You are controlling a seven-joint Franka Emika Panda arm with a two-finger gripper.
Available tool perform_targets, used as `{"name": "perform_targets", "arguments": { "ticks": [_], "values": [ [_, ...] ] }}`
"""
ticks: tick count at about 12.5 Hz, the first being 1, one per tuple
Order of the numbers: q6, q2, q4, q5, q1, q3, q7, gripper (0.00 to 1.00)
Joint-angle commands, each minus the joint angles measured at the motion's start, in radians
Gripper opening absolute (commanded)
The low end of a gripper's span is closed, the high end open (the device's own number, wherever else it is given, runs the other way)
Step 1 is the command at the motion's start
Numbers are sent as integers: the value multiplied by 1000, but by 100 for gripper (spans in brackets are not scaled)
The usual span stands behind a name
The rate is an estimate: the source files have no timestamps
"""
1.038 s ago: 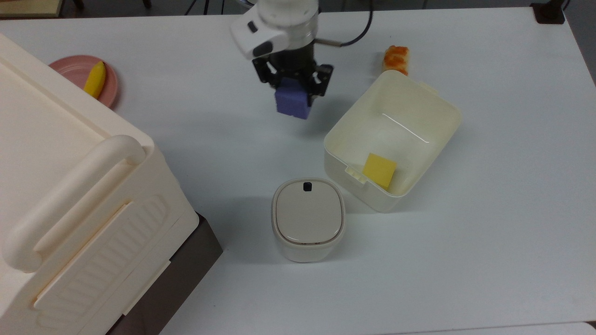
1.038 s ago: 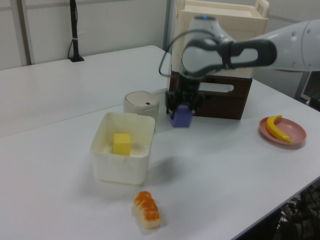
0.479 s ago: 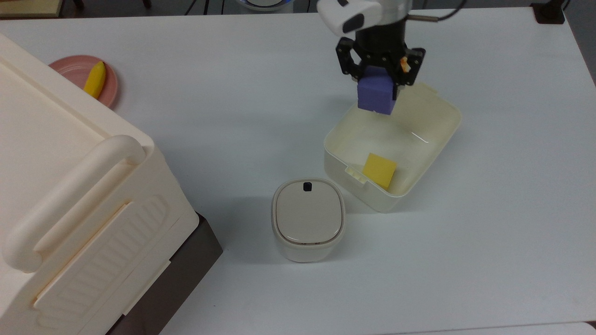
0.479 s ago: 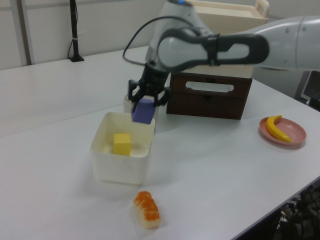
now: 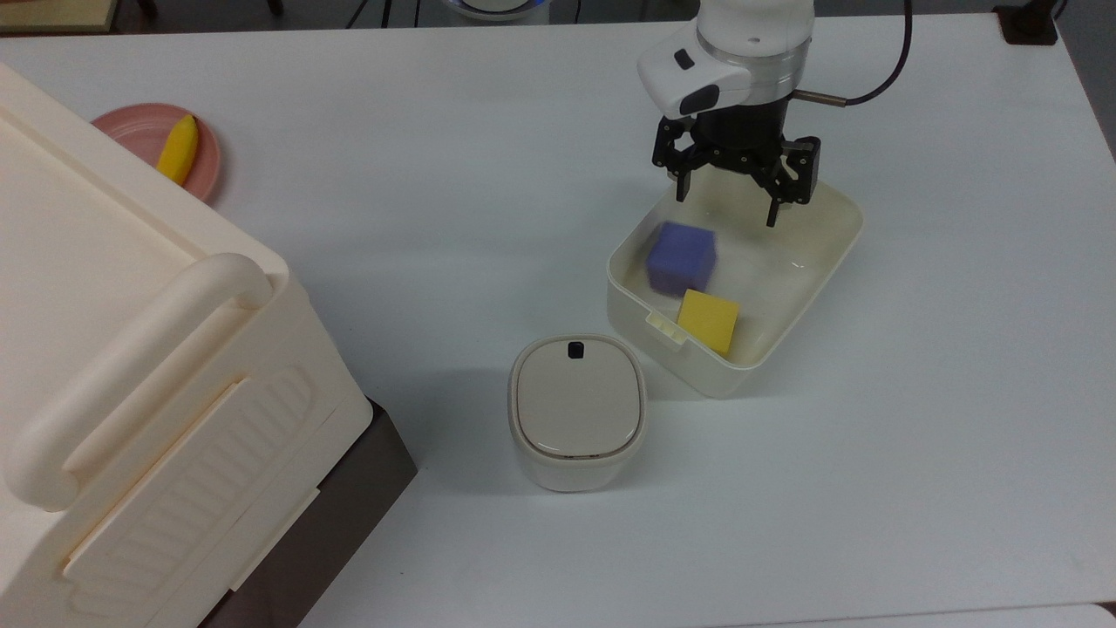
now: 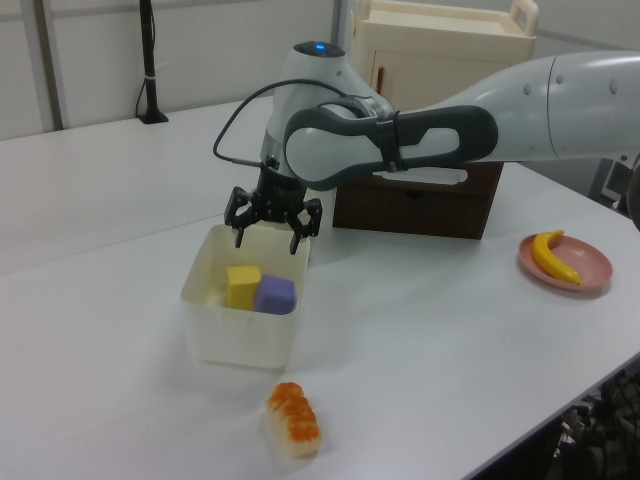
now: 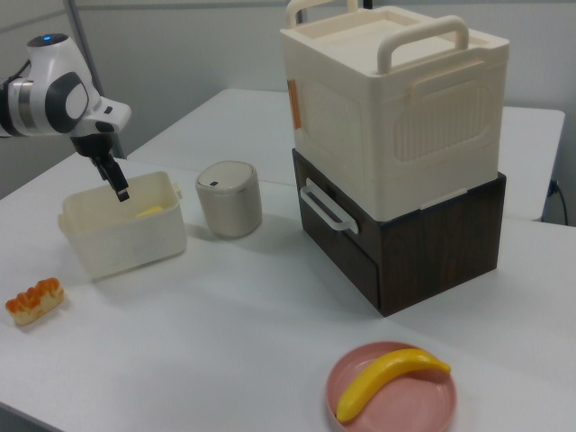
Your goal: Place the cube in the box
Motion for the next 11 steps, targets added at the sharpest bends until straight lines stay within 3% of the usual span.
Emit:
{"name": "perform_targets", "arguments": {
  "ticks": [1, 3, 5, 8, 11],
  "values": [
    [-148, -50, 8, -51, -3, -18, -73, 100],
    [-292, -78, 5, -38, 2, -114, -277, 100],
    [-350, -101, 0, -32, -39, -162, -443, 100],
    [-379, -157, -16, -22, -162, -162, -653, 100],
    [-419, -200, -15, -22, -243, -165, -773, 100]
  ]
}}
